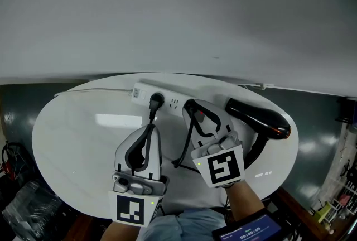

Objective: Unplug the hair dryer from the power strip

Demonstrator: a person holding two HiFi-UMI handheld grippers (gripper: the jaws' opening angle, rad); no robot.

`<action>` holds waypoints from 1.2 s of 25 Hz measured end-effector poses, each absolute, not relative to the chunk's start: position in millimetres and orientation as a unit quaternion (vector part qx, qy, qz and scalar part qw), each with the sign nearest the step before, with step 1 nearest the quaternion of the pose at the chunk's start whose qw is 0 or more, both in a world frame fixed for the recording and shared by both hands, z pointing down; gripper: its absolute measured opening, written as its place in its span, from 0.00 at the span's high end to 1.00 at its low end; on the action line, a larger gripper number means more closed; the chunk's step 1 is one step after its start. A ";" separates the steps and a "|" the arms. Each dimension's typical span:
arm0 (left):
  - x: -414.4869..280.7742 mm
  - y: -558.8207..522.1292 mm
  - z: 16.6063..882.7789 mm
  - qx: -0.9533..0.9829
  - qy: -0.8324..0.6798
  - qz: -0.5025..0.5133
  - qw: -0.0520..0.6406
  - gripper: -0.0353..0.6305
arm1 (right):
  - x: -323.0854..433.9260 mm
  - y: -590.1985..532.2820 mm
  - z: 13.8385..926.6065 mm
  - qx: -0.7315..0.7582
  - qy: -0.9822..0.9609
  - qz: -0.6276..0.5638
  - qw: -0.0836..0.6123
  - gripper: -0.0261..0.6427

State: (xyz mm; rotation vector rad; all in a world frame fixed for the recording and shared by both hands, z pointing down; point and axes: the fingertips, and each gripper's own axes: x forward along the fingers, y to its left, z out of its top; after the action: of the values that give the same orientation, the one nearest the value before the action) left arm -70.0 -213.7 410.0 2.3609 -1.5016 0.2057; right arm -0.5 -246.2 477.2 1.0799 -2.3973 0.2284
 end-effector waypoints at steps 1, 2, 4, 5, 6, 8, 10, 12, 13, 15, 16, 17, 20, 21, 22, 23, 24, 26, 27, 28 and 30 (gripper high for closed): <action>-69.5 -213.6 411.3 0.830 -0.527 0.074 0.167 0.95 | -0.7 -248.1 473.2 0.404 -0.882 0.085 0.227 0.86; -69.2 -213.5 412.6 0.830 -0.527 0.075 0.167 0.95 | -0.8 -251.2 467.4 0.417 -0.883 0.092 0.194 0.86; -69.0 -213.8 413.7 0.830 -0.527 0.076 0.166 0.95 | 0.0 -253.6 460.7 0.426 -0.883 0.098 0.169 0.86; -68.7 -214.0 413.5 0.830 -0.527 0.075 0.166 0.95 | 0.5 -250.8 463.1 0.413 -0.886 0.091 0.192 0.86; -68.2 -214.3 413.1 0.830 -0.528 0.074 0.166 0.95 | 0.2 -249.1 464.0 0.403 -0.888 0.086 0.206 0.86; -66.2 -214.4 414.0 0.830 -0.527 0.075 0.166 0.95 | -1.4 -254.7 453.6 0.424 -0.887 0.103 0.148 0.86; -63.8 -214.5 417.1 0.831 -0.525 0.076 0.166 0.95 | -0.1 -259.9 445.9 0.445 -0.882 0.125 0.093 0.86; -62.6 -215.3 420.4 0.832 -0.524 0.077 0.167 0.95 | 1.1 -260.2 447.3 0.443 -0.883 0.133 0.084 0.86; -62.4 -215.8 421.7 0.831 -0.524 0.077 0.168 0.95 | 1.1 -260.7 447.5 0.442 -0.883 0.134 0.080 0.86; -61.9 -215.7 422.0 0.831 -0.525 0.077 0.169 0.95 | 1.0 -261.0 443.9 0.447 -0.882 0.127 0.074 0.86; -61.5 -215.2 420.4 0.831 -0.525 0.076 0.169 0.95 | 1.0 -258.1 443.7 0.446 -0.883 0.115 0.094 0.87; -61.1 -214.7 417.8 0.831 -0.525 0.075 0.168 0.95 | 1.2 -251.3 448.6 0.433 -0.885 0.099 0.141 0.87; -61.0 -213.3 409.8 0.831 -0.526 0.073 0.163 0.95 | 0.8 -233.8 465.6 0.387 -0.882 0.065 0.262 0.87; -61.2 -212.7 408.7 0.832 -0.526 0.073 0.162 0.95 | -0.3 -234.4 465.2 0.388 -0.883 0.067 0.255 0.87; -61.7 -212.2 408.3 0.833 -0.525 0.072 0.162 0.95 | -2.2 -237.3 462.6 0.395 -0.886 0.074 0.229 0.87; -62.4 -211.8 408.6 0.833 -0.524 0.073 0.163 0.95 | -4.2 -242.0 457.2 0.407 -0.890 0.088 0.187 0.87; -63.1 -211.6 409.5 0.833 -0.523 0.073 0.165 0.95 | -5.4 -247.4 450.5 0.421 -0.890 0.102 0.141 0.87; -63.5 -211.9 412.2 0.832 -0.522 0.073 0.171 0.95 | -2.6 -254.2 441.5 0.444 -0.884 0.115 0.095 0.87; -63.1 -212.4 413.0 0.832 -0.522 0.072 0.172 0.95 | 0.6 -255.8 438.3 0.452 -0.880 0.117 0.090 0.87; -62.5 -212.8 413.3 0.832 -0.522 0.072 0.173 0.95 | 4.4 -256.6 433.9 0.459 -0.876 0.121 0.087 0.87; -61.4 -213.1 412.1 0.832 -0.523 0.071 0.172 0.95 | 12.6 -256.5 423.4 0.467 -0.872 0.122 0.085 0.87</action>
State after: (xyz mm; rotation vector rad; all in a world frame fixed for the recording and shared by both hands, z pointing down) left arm -61.4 -213.1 412.1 2.3608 -1.4847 0.2004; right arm 12.6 -256.5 423.4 1.3938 -2.5999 0.3640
